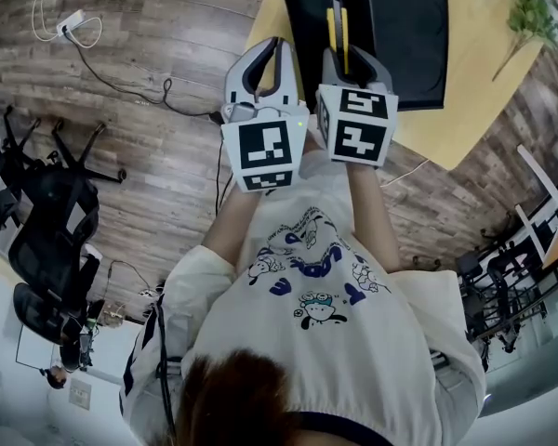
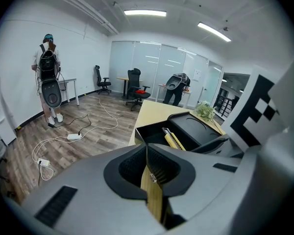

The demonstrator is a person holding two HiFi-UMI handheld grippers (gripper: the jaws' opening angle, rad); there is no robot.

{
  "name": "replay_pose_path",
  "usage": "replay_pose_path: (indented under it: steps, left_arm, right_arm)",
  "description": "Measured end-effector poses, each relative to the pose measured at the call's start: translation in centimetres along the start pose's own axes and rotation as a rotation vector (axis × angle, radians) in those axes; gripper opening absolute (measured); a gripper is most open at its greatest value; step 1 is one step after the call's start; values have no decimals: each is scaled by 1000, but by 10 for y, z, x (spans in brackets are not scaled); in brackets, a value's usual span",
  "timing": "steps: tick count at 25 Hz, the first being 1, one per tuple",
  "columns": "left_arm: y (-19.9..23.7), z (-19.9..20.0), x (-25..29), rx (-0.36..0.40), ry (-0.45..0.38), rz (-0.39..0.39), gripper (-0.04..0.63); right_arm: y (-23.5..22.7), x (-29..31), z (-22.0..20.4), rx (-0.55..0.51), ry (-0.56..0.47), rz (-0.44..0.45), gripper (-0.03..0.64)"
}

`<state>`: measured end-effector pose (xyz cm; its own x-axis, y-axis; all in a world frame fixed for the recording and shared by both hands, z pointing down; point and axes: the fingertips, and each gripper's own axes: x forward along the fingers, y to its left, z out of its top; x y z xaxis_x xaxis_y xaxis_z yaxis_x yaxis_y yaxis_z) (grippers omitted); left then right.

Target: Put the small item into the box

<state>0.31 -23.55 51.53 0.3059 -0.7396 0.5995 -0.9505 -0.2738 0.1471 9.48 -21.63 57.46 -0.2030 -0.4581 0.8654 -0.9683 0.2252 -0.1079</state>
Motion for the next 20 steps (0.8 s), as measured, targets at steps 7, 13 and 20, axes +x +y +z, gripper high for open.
replay_pose_path:
  steps: [7,13,20]
  left_arm:
    - [5,-7,5,-12,21,10,23]
    - [6,-5,9,-24,26,12,23]
    - [8,-7,9,-28,31,16,23]
  right_arm:
    - [1,15,-11,-5,132,-6,130]
    - [0,24,-15,1,218,-16,130]
    - [-2,29,-18,-5,233,-36,132]
